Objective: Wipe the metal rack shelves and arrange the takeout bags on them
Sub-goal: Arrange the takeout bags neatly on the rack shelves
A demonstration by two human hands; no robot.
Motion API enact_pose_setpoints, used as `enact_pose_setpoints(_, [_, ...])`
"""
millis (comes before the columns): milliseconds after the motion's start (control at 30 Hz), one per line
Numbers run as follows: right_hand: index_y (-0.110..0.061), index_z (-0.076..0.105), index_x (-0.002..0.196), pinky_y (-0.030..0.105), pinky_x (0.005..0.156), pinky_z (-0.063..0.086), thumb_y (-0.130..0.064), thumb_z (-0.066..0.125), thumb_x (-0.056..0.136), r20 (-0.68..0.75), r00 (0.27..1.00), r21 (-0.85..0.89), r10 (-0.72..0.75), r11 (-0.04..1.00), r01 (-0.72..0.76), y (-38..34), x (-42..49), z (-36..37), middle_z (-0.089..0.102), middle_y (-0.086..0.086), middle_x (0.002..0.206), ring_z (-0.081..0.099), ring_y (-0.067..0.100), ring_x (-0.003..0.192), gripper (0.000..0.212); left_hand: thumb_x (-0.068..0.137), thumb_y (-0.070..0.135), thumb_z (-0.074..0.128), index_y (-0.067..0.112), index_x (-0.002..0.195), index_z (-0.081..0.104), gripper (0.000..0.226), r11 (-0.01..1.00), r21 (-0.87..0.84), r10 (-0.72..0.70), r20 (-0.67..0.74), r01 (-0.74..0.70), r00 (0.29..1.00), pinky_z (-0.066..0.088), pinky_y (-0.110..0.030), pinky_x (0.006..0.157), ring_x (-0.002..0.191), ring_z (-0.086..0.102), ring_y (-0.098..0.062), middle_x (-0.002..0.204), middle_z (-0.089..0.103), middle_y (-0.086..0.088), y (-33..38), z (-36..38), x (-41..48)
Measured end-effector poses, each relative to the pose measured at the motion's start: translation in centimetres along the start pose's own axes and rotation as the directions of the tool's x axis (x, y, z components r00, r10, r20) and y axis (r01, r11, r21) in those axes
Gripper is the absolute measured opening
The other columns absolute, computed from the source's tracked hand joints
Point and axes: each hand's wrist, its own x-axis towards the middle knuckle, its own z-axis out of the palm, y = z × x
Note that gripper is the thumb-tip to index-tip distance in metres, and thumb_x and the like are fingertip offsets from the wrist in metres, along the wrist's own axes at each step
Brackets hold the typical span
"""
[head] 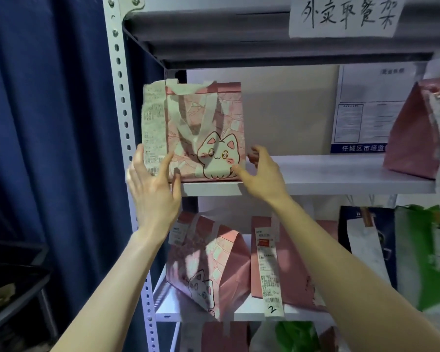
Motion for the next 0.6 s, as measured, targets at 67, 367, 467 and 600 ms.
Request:
enact_pose_setpoints(67, [-0.017,0.048,0.148,0.036,0.110,0.051,-0.044,0.072,0.097,-0.143,0.987,0.071,-0.068,0.994,0.079,1.1,-3.0,-1.3,0.061,-0.001,0.143,0.059,0.014,0.130,0.062,0.103,0.023,0.068,0.021,0.144,0.063,0.041,0.995,-0.096,0.011,-0.049,-0.015,0.999,0.031,-0.058,0.125,0.149,0.039,-0.038,0.164,0.033,-0.017,0.4,-0.1,-2.2])
enact_pose_setpoints(367, [-0.024,0.066,0.125,0.014,0.085,0.054,-0.030,0.070,0.100,-0.004,0.965,-0.034,0.261,0.965,-0.261,16.1,-19.8,-3.0,0.068,-0.016,0.116,0.065,-0.009,0.097,0.026,0.095,0.009,0.066,0.021,0.122,0.067,0.030,0.912,-0.408,0.208,0.545,0.040,0.812,0.059,-0.043,0.078,0.088,0.064,-0.017,0.112,0.060,0.007,5.7,5.2,-19.3])
enact_pose_setpoints(467, [-0.019,0.065,0.123,0.026,0.081,0.054,-0.032,0.069,0.100,-0.078,0.922,-0.128,0.379,0.914,-0.386,20.7,-23.4,-3.3,0.066,-0.006,0.114,0.067,0.008,0.097,0.027,0.099,0.017,0.068,0.018,0.134,0.064,0.035,0.898,-0.360,0.131,0.769,0.254,0.626,0.060,-0.047,0.089,0.099,0.070,-0.019,0.120,0.069,0.001,8.1,8.3,-23.9])
enact_pose_setpoints(600, [-0.020,0.049,0.132,0.041,0.082,0.055,-0.041,0.070,0.098,-0.248,0.879,-0.232,0.407,0.856,-0.462,23.4,-24.9,-4.6,0.049,-0.005,0.120,0.060,0.022,0.101,0.045,0.091,0.024,0.073,0.013,0.139,0.056,0.052,0.851,-0.226,-0.058,0.857,0.474,0.513,0.059,-0.047,0.097,0.115,0.070,-0.024,0.130,0.072,-0.004,9.9,11.2,-26.0])
